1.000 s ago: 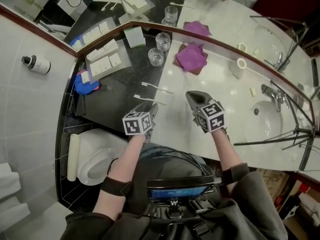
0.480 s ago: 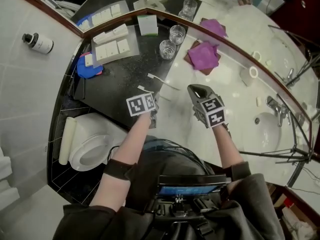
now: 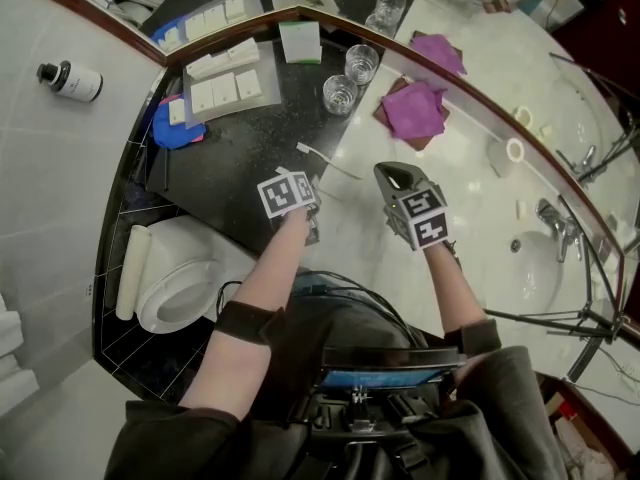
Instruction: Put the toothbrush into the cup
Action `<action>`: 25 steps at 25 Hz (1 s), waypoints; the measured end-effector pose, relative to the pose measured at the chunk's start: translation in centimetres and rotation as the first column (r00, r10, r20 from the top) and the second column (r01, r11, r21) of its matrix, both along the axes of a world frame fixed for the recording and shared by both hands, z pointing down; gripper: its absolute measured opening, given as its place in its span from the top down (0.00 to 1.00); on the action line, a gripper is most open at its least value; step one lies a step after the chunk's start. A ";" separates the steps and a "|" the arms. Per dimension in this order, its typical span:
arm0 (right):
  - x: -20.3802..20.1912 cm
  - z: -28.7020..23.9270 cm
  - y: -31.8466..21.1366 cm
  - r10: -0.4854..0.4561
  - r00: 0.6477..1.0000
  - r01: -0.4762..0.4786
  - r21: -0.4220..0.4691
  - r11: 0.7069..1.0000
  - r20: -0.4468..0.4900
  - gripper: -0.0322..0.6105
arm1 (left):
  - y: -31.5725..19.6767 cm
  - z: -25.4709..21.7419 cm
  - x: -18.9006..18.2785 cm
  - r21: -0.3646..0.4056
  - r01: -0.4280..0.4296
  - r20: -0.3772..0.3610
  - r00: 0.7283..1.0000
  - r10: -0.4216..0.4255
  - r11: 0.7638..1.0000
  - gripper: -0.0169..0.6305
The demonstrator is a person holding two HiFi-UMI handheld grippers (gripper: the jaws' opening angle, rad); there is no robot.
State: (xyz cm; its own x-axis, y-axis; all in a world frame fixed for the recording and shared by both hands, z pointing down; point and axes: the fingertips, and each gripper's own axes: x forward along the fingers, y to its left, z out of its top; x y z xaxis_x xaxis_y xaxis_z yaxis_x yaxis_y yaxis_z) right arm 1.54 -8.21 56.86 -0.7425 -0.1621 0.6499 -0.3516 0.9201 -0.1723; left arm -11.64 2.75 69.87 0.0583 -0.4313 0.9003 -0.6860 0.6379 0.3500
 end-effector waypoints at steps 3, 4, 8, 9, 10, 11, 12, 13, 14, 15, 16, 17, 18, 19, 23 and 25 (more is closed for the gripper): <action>0.3 0.2 -0.5 0.003 1.000 -0.003 -0.003 1.000 -0.002 0.92 | 0.4 0.1 -0.3 -0.038 0.018 0.043 0.999 -0.016 0.999 0.67; 0.3 0.3 -0.6 0.003 1.000 -0.003 -0.003 1.000 -0.003 0.92 | 0.5 0.1 -0.4 -0.047 0.024 0.056 0.998 -0.021 0.999 0.71; 0.4 0.5 -0.7 0.001 1.000 -0.001 -0.003 1.000 -0.011 0.92 | 0.5 0.2 -0.5 -0.059 0.026 0.080 0.997 -0.021 0.998 0.72; 0.4 0.6 -0.6 0.000 1.000 0.000 -0.004 1.000 -0.012 0.92 | 0.6 0.2 -0.6 -0.060 0.025 0.084 0.996 -0.020 0.998 0.73; 0.5 0.6 -0.5 -0.001 1.000 0.001 -0.005 1.000 -0.013 0.92 | 0.7 0.2 -0.6 -0.061 0.025 0.087 0.996 -0.020 0.998 0.74; 0.5 0.7 -0.5 -0.001 1.000 0.001 -0.005 1.000 -0.013 0.92 | 0.8 0.2 -0.7 -0.060 0.026 0.089 0.996 -0.021 0.998 0.75; 0.6 0.7 -0.5 0.000 1.000 0.000 -0.005 1.000 -0.013 0.92 | 0.9 0.2 -0.7 -0.058 0.027 0.090 0.996 -0.022 0.998 0.77; 0.7 0.7 -0.5 0.002 1.000 -0.002 -0.006 1.000 -0.014 0.92 | 0.9 0.2 -0.8 -0.056 0.028 0.091 0.996 -0.023 0.998 0.79; 0.8 0.7 -0.5 0.004 1.000 -0.004 -0.006 1.000 -0.014 0.92 | 1.0 0.2 -0.9 -0.056 0.028 0.091 0.996 -0.023 0.998 0.81; 0.9 0.7 -0.5 0.006 1.000 -0.006 -0.006 1.000 -0.015 0.92 | 1.2 0.3 -1.0 -0.057 0.029 0.093 0.995 -0.024 0.998 0.83; 0.9 0.7 -0.5 0.007 1.000 -0.007 -0.006 1.000 -0.016 0.92 | 1.3 0.3 -1.1 -0.060 0.030 0.095 0.995 -0.024 0.998 0.86; 1.0 0.7 -0.4 0.008 1.000 -0.008 -0.006 1.000 -0.018 0.92 | 1.5 0.3 -1.2 -0.064 0.031 0.098 0.995 -0.024 0.997 0.89; 1.0 0.7 -0.4 0.010 1.000 -0.010 -0.006 1.000 -0.019 0.92 | 1.6 0.3 -1.3 -0.066 0.030 0.100 0.995 -0.023 0.997 0.91; 1.0 0.7 -0.4 0.011 1.000 -0.011 -0.007 1.000 -0.020 0.92 | 1.6 0.4 -1.3 -0.066 0.028 0.101 0.995 -0.021 0.997 0.93; 1.0 0.7 -0.2 0.011 1.000 -0.011 -0.006 1.000 -0.022 0.92 | 1.6 0.3 -1.3 -0.056 0.017 0.106 0.994 -0.011 0.998 0.93; 1.0 0.6 0.0 0.010 1.000 -0.010 -0.003 1.000 -0.022 0.92 | 1.7 0.3 -1.4 -0.051 0.011 0.109 0.994 -0.005 0.999 0.94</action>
State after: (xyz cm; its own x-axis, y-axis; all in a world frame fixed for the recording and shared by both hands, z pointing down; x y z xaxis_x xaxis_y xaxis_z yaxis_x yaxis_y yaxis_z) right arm 2.56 -8.19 57.44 -0.7267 -0.1673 0.6663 -0.3642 0.9162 -0.1673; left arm -13.01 4.48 70.12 -0.0443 -0.3839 0.9223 -0.7129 0.6589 0.2400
